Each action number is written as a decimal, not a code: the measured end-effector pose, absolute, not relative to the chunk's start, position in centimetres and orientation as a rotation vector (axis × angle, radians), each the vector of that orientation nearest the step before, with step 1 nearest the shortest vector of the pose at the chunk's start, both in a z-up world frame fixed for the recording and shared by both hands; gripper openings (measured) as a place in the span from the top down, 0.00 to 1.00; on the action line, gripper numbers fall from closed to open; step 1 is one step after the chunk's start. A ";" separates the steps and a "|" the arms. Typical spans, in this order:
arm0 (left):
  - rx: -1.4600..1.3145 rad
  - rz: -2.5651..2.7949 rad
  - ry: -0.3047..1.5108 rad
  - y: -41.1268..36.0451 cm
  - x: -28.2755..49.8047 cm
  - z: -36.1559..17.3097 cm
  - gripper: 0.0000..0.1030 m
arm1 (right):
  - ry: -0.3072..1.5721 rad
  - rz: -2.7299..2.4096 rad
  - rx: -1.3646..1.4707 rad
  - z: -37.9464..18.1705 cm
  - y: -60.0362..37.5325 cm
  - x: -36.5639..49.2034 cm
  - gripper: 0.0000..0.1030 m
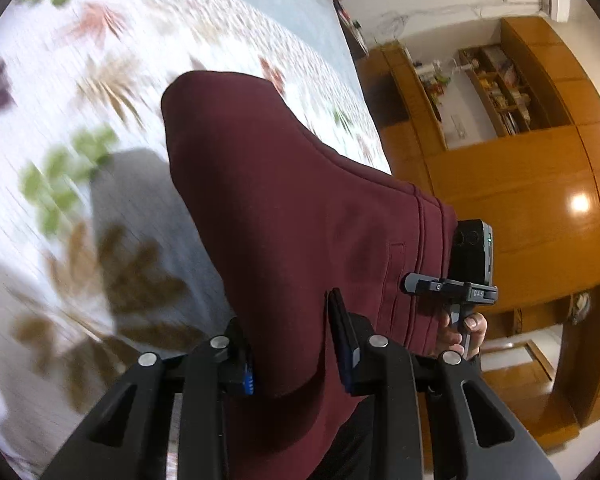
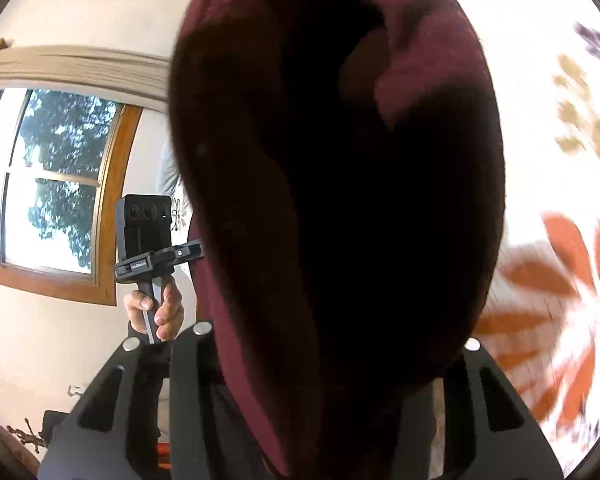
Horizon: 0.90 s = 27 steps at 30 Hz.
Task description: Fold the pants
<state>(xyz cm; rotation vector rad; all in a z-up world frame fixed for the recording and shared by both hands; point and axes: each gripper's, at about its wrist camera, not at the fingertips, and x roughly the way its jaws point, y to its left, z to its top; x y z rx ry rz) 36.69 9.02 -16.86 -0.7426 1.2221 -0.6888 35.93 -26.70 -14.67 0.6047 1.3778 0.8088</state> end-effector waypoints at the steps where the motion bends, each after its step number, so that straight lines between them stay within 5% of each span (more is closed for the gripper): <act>1: -0.746 -0.679 1.219 9.8 37.3 -16.9 0.72 | 1.381 0.815 0.603 -14.7 -25.7 37.0 0.57; 14: -0.840 -0.535 1.319 21.3 43.6 -25.0 0.70 | 1.511 0.833 0.583 -20.9 -14.6 50.1 0.56; 20: -0.887 -0.524 1.314 22.3 41.9 -26.5 0.50 | 1.536 0.787 0.632 -24.0 -16.8 50.2 0.37; 22: -0.857 -0.481 1.302 23.3 41.2 -25.4 0.43 | 1.508 0.754 0.633 -23.2 -18.6 50.3 0.24; 27: -0.715 -0.407 1.143 25.5 41.1 -19.7 0.39 | 1.318 0.578 0.591 -18.0 -23.3 50.9 0.22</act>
